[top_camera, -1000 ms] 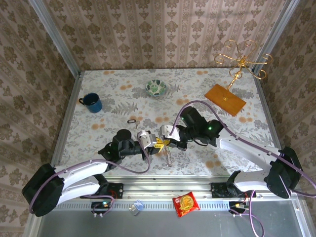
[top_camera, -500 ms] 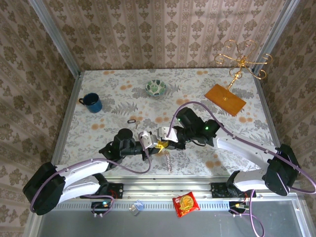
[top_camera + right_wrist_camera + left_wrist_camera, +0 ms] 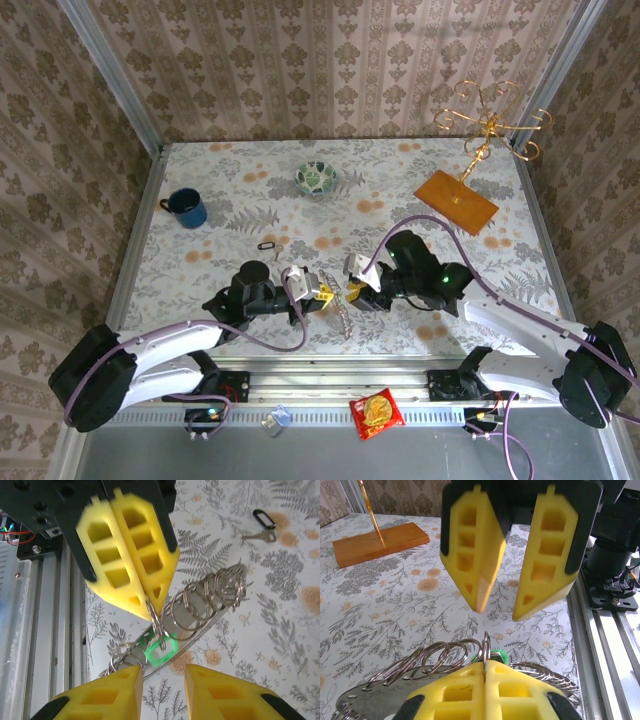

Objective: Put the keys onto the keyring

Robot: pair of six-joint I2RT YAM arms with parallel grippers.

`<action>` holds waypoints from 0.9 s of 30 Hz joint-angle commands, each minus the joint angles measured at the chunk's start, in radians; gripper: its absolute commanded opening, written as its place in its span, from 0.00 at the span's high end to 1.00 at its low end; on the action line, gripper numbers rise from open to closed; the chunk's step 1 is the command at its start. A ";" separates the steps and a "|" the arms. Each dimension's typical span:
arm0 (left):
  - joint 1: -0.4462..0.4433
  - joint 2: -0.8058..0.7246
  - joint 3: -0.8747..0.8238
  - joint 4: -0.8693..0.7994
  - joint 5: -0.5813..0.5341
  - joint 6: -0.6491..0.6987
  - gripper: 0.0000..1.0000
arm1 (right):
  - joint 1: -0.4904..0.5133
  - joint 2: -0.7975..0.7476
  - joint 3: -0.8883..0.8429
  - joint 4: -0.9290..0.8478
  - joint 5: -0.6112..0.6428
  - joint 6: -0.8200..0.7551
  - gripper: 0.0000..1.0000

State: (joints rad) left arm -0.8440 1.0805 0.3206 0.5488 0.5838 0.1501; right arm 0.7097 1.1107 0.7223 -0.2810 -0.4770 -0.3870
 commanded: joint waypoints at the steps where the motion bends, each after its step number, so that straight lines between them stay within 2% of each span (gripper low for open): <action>1: -0.006 -0.006 -0.007 0.060 0.021 -0.018 1.00 | 0.000 0.005 -0.015 0.066 -0.010 0.048 0.71; 9: -0.010 -0.004 -0.003 0.060 0.018 -0.017 1.00 | 0.002 0.047 -0.001 0.107 -0.061 0.036 0.70; 13: -0.012 -0.002 -0.003 0.062 0.017 -0.015 1.00 | 0.002 0.052 0.003 0.112 -0.081 0.033 0.74; 23: -0.012 0.002 -0.005 0.072 0.017 -0.013 1.00 | 0.002 0.067 0.008 0.106 -0.105 0.022 0.87; 27: -0.012 -0.002 -0.004 0.071 0.016 -0.011 1.00 | 0.001 0.070 0.009 0.086 -0.089 0.009 0.99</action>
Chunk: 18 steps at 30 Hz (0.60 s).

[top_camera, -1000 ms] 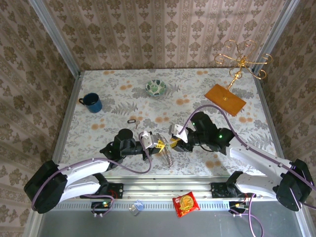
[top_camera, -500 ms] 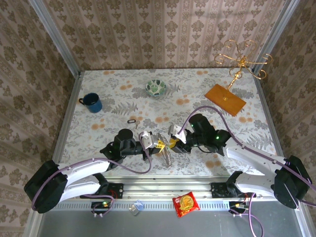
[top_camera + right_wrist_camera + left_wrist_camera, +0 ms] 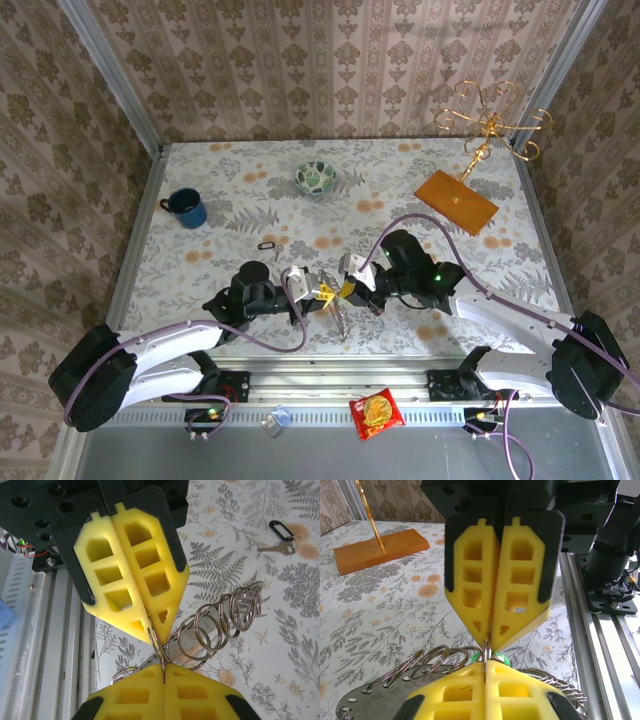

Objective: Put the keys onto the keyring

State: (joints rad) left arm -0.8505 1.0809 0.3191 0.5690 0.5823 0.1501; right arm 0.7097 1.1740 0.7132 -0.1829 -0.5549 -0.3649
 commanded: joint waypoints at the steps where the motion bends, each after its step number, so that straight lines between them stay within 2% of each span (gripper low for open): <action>1: -0.005 -0.004 -0.005 0.050 0.017 -0.012 1.00 | 0.001 0.005 0.019 -0.018 -0.001 -0.014 1.00; 7: -0.006 -0.006 -0.007 0.051 0.021 -0.006 1.00 | -0.001 0.026 0.025 -0.055 0.070 -0.011 1.00; 15: -0.006 -0.004 -0.006 0.058 0.021 0.002 1.00 | -0.001 0.100 0.060 -0.040 0.016 0.012 1.00; 16: -0.007 -0.004 -0.008 0.059 0.020 0.002 1.00 | -0.001 0.092 0.057 -0.034 0.016 0.012 0.98; 18: -0.008 -0.004 -0.014 0.061 0.020 0.000 1.00 | -0.004 0.064 0.040 -0.018 0.024 0.011 0.89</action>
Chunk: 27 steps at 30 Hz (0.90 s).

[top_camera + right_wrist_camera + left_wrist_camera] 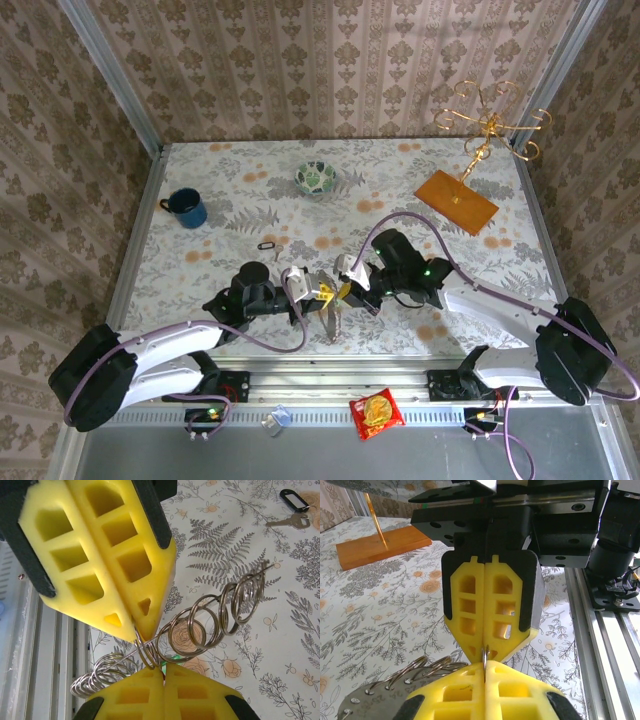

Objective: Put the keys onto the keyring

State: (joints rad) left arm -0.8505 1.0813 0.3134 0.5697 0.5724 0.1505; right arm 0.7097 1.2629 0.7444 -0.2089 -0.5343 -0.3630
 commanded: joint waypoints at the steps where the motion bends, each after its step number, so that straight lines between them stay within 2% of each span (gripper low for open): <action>1: -0.008 -0.004 -0.011 0.063 0.030 -0.002 1.00 | -0.005 -0.041 -0.001 0.016 0.010 0.009 0.84; 4: -0.009 0.000 -0.015 0.074 0.031 -0.006 1.00 | -0.010 -0.099 -0.039 0.040 0.029 -0.002 0.74; 7: -0.008 0.007 -0.017 0.088 0.034 -0.012 1.00 | -0.010 -0.139 -0.070 0.066 0.024 -0.012 0.72; 15: -0.009 0.055 -0.036 0.199 0.035 -0.050 1.00 | -0.010 -0.114 -0.084 0.151 -0.056 0.013 0.74; 27: -0.010 0.065 -0.050 0.231 0.038 -0.065 1.00 | -0.009 -0.089 -0.099 0.195 -0.007 0.016 0.77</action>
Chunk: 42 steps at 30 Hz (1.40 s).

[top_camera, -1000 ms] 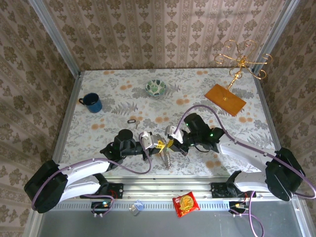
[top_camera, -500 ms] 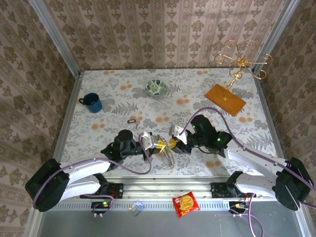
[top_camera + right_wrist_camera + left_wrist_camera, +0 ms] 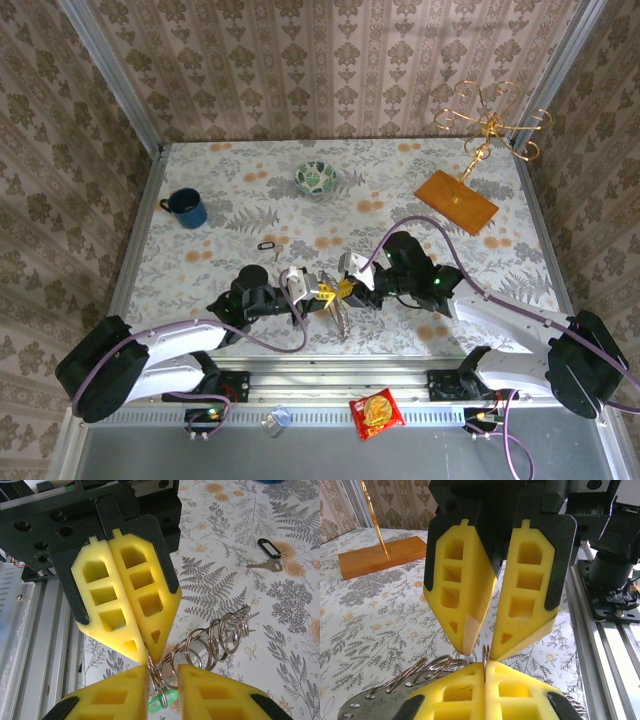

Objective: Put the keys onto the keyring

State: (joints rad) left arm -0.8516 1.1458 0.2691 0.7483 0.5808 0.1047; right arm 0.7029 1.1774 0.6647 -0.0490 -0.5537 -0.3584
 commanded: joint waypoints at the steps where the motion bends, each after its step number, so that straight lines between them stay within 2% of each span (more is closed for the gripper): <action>1: -0.009 0.000 -0.006 0.055 0.028 -0.019 1.00 | -0.002 -0.004 -0.022 0.034 0.012 0.010 0.77; 6: -0.009 0.005 -0.007 0.063 0.029 -0.021 1.00 | -0.002 0.019 -0.016 0.017 -0.008 0.000 0.78; 8: -0.009 0.005 -0.007 0.065 0.029 -0.020 1.00 | -0.003 0.032 -0.001 0.009 -0.026 -0.003 0.81; 13: -0.010 0.005 -0.008 0.062 0.005 -0.024 1.00 | -0.002 0.034 0.014 0.033 -0.047 0.001 0.97; 14: -0.009 0.002 -0.008 0.057 -0.003 -0.025 0.95 | -0.002 0.033 0.018 0.028 -0.048 -0.004 1.00; 16: -0.009 -0.011 -0.006 0.032 -0.019 -0.024 0.78 | -0.002 0.031 0.037 -0.015 -0.039 -0.027 1.00; 20: -0.009 -0.059 0.019 -0.100 -0.031 0.017 0.71 | 0.006 0.038 0.094 -0.158 0.013 -0.104 1.00; 25: -0.009 -0.115 0.072 -0.303 -0.038 0.096 0.73 | 0.052 0.089 0.211 -0.379 0.144 -0.246 1.00; 33: -0.009 -0.084 0.119 -0.365 -0.024 0.138 0.81 | 0.104 0.140 0.325 -0.509 0.205 -0.328 1.00; 37: -0.009 -0.056 0.136 -0.365 -0.011 0.148 0.89 | 0.126 0.147 0.342 -0.512 0.192 -0.331 1.00; 39: -0.009 -0.052 0.139 -0.364 -0.009 0.154 0.99 | 0.125 0.133 0.329 -0.480 0.171 -0.311 1.00; 42: -0.009 -0.059 0.135 -0.362 -0.010 0.156 1.00 | 0.101 0.077 0.261 -0.369 0.133 -0.250 0.85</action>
State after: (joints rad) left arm -0.8566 1.0798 0.3714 0.4122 0.5648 0.2340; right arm 0.8066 1.3071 0.9588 -0.5156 -0.3592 -0.6498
